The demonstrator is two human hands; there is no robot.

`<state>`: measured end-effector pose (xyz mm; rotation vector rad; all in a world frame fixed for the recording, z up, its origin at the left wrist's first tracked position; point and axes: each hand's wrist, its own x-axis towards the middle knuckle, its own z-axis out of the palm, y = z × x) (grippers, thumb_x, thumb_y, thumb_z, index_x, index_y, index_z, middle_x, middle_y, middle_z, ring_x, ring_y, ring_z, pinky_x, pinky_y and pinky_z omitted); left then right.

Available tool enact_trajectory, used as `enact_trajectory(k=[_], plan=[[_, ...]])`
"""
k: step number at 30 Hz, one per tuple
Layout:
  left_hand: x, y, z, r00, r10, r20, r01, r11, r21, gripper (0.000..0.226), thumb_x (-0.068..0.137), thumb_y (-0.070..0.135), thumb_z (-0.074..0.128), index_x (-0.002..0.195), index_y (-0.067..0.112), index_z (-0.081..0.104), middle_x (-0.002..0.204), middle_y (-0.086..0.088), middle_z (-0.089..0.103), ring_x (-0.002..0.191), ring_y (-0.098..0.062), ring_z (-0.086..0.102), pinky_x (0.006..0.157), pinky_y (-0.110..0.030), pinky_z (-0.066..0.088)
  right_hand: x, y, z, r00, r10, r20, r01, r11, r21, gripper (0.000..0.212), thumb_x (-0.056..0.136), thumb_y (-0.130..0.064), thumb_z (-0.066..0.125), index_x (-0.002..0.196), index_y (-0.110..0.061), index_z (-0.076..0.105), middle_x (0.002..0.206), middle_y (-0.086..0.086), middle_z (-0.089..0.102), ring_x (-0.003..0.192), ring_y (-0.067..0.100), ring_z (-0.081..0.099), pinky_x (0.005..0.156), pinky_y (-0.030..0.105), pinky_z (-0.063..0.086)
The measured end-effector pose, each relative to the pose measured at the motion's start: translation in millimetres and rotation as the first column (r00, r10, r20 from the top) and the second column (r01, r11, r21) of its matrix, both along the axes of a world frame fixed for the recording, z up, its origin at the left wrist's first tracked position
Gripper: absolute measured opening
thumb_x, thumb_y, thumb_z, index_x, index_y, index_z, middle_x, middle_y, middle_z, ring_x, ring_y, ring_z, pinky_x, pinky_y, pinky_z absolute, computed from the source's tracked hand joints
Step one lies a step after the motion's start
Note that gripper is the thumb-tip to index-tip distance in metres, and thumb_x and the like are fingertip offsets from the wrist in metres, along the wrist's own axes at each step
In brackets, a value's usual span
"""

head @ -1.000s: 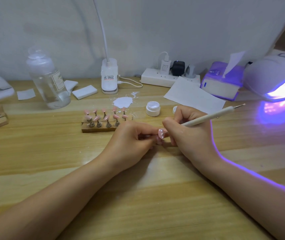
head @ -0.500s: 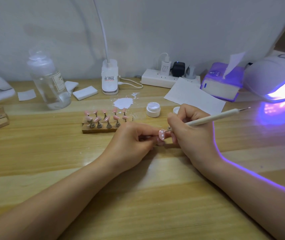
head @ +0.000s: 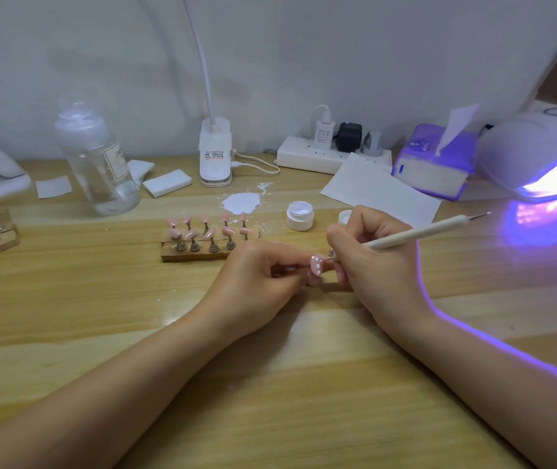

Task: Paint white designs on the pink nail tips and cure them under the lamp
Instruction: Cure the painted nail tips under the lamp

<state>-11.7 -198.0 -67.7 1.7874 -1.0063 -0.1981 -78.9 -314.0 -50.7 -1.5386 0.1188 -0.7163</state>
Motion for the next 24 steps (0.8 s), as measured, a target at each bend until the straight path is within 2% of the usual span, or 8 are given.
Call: enact_trajectory(k=[3, 6, 13, 24], plan=[[-0.1, 0.0, 0.2, 0.999, 0.012, -0.040, -0.013, 1.000, -0.011, 0.037, 0.082, -0.003, 0.064, 0.082, 0.033, 0.071, 0.073, 0.005, 0.073, 0.067, 0.007, 0.059, 0.066, -0.015, 0.048, -2.0, 1.0, 1.9, 0.999, 0.029, -0.018, -0.029, 1.000, -0.010, 0.042, 0.075, 0.017, 0.048, 0.046, -0.010, 0.034, 0.028, -0.011, 0.038, 0.026, -0.001, 0.040, 0.035, 0.006, 0.032], [0.0, -0.3, -0.4, 0.998, 0.017, -0.053, -0.018, 1.000, -0.004, 0.029, 0.082, -0.001, 0.064, 0.085, 0.026, 0.073, 0.073, 0.005, 0.072, 0.068, 0.008, 0.060, 0.067, -0.010, 0.047, -3.5, 2.7, 3.8, 0.999, 0.043, -0.026, -0.044, 0.998, -0.044, 0.045, 0.073, 0.021, 0.046, 0.045, -0.013, 0.035, 0.026, -0.011, 0.038, 0.025, -0.001, 0.039, 0.035, 0.006, 0.031], [0.3, 0.4, -0.9, 0.999, 0.009, -0.052, -0.009, 1.000, 0.003, 0.023, 0.083, 0.001, 0.064, 0.080, 0.021, 0.075, 0.073, 0.005, 0.073, 0.070, 0.002, 0.060, 0.068, -0.023, 0.050, -2.3, 2.0, 2.0, 0.998, 0.050, -0.026, -0.052, 0.995, -0.085, 0.045, 0.071, 0.021, 0.048, 0.044, -0.012, 0.034, 0.027, -0.011, 0.039, 0.027, -0.001, 0.041, 0.035, 0.006, 0.032], [0.3, 0.5, -0.7, 0.999, 0.003, -0.054, -0.003, 1.000, 0.006, 0.021, 0.083, 0.002, 0.064, 0.081, 0.019, 0.076, 0.075, 0.005, 0.073, 0.071, 0.001, 0.060, 0.069, -0.023, 0.049, -0.9, 0.0, -1.2, 0.999, 0.048, -0.020, -0.050, 0.993, -0.106, 0.044, 0.070, 0.020, 0.049, 0.044, -0.012, 0.034, 0.027, -0.011, 0.040, 0.028, -0.001, 0.042, 0.036, 0.007, 0.033]])
